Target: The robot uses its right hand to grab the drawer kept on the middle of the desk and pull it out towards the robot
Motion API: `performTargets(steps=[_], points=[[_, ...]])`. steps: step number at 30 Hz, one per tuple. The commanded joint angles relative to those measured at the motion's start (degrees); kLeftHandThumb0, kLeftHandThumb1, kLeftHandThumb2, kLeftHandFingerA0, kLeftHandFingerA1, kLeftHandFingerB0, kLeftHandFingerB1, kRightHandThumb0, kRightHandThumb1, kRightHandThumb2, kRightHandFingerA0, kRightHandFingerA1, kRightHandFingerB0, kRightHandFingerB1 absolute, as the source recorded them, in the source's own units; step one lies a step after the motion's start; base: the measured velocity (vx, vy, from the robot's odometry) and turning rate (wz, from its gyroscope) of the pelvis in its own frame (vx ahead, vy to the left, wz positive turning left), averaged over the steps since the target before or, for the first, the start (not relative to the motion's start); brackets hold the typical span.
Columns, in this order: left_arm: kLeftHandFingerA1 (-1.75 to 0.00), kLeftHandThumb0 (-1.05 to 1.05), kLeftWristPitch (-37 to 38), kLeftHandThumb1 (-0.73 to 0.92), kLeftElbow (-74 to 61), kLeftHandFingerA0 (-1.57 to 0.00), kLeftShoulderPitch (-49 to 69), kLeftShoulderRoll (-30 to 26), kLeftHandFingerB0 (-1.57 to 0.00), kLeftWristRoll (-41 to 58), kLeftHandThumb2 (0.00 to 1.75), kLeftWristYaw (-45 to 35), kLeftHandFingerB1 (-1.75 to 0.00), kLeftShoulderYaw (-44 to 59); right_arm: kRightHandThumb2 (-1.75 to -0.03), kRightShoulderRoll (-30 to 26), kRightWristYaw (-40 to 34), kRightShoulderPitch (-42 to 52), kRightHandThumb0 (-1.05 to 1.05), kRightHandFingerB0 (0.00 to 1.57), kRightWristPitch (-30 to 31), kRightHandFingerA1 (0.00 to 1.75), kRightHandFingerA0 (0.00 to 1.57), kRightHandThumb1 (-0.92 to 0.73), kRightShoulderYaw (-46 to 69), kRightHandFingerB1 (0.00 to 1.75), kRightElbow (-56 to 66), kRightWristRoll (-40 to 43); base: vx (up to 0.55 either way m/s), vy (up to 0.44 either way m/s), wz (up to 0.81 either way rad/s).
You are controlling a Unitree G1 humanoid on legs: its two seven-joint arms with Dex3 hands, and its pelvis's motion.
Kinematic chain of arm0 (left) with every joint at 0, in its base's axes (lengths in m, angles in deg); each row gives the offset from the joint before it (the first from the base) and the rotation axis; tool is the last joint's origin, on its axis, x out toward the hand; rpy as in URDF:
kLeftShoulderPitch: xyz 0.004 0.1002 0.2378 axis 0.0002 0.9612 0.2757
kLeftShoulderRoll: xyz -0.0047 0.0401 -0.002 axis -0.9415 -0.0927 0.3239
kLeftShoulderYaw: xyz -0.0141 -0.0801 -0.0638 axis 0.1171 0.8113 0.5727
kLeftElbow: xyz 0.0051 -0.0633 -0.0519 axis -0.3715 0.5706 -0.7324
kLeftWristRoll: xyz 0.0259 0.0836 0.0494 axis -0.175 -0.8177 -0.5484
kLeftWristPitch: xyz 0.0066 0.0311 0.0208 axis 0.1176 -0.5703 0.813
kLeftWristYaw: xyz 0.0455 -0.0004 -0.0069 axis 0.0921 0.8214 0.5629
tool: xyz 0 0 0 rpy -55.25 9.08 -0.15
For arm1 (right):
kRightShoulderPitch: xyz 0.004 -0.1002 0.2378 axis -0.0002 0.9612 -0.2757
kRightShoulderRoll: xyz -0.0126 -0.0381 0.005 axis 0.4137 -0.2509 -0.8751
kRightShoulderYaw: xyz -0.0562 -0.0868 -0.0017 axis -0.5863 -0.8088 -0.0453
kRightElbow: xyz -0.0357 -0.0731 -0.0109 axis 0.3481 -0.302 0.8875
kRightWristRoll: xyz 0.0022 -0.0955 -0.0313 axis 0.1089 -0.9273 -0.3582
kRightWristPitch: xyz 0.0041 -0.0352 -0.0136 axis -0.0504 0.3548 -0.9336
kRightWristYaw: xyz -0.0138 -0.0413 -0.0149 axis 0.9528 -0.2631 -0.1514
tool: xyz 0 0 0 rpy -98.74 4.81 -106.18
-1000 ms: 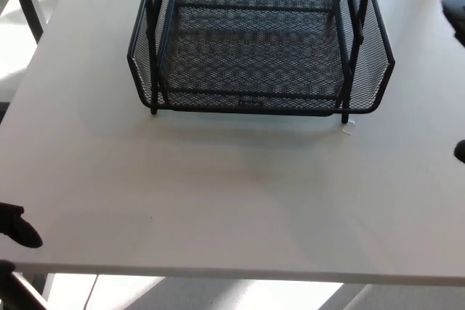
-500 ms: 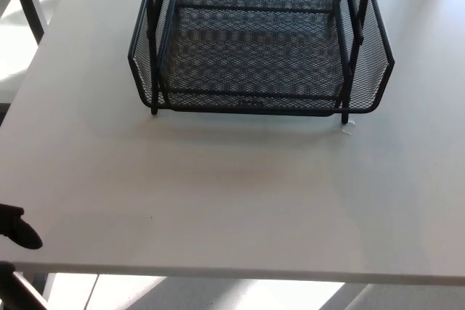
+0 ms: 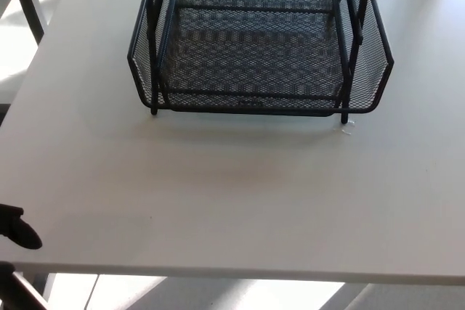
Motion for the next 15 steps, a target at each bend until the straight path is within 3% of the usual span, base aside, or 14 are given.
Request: performTargets(steps=[1,5,6,10,11,15], points=[[-0.88,-0.28,1.9,0.56,1.2,-0.81,0.6,-1.2,-0.8,-1.4,0.56,1.0,-0.58,1.0,-0.87,-0.9,-8.3,-6.9,-0.8,0.03,1.4,0.52,0.01,-0.46,-4.4,0.31,-29.8,3.9,0.0,0.0,0.0],[-0.87,-0.28,1.5,0.56,1.0,-0.8,0.6,-1.1,-0.79,-1.4,0.57,1.0,-0.58,1.0,-0.8,0.6,-8.1,-10.5,-0.72,0.05,-0.6,0.4,0.0,-0.42,-4.0,0.35,-37.5,8.2,0.0,0.0,0.0],[-0.88,-0.27,1.7,0.55,1.1,-0.8,0.6,-1.0,-0.8,-1.4,0.57,1.1,-0.58,1.0,-0.56,0.9,-8.9,-10.9,-0.7,0.1,-1.3,0.49,0.0,-0.51,-4.5,0.32,-39.0,8.1,0.0,0.0,0.0],[-0.9,-0.28,2.0,0.55,1.5,-0.81,0.5,-1.0,-0.81,-1.6,0.57,1.3,-0.58,0.9,-0.57,2.5,-11.6,-12.8,-0.65,0.1,-1.8,0.44,0.0,-0.53,-9.4,0.28,-46.0,4.9,0.0,0.0,0.0],[-0.9,-0.28,1.8,0.56,1.3,-0.81,0.5,-1.0,-0.81,-1.5,0.57,1.1,-0.58,0.9,-0.57,2.5,-13.9,-12.4,-0.69,0.11,-2.6,0.56,0.0,-0.55,-11.4,0.28,-47.2,3.1,0.0,0.0,0.0],[-0.9,-0.28,1.6,0.56,1.2,-0.8,0.4,-0.7,-0.8,-1.8,0.57,1.3,-0.58,0.7,-0.58,2.8,-14.7,-13.6,-0.64,0.1,-4.0,0.58,0.0,-0.53,-11.6,0.26,-50.6,5.1,0.0,0.0,0.0]])
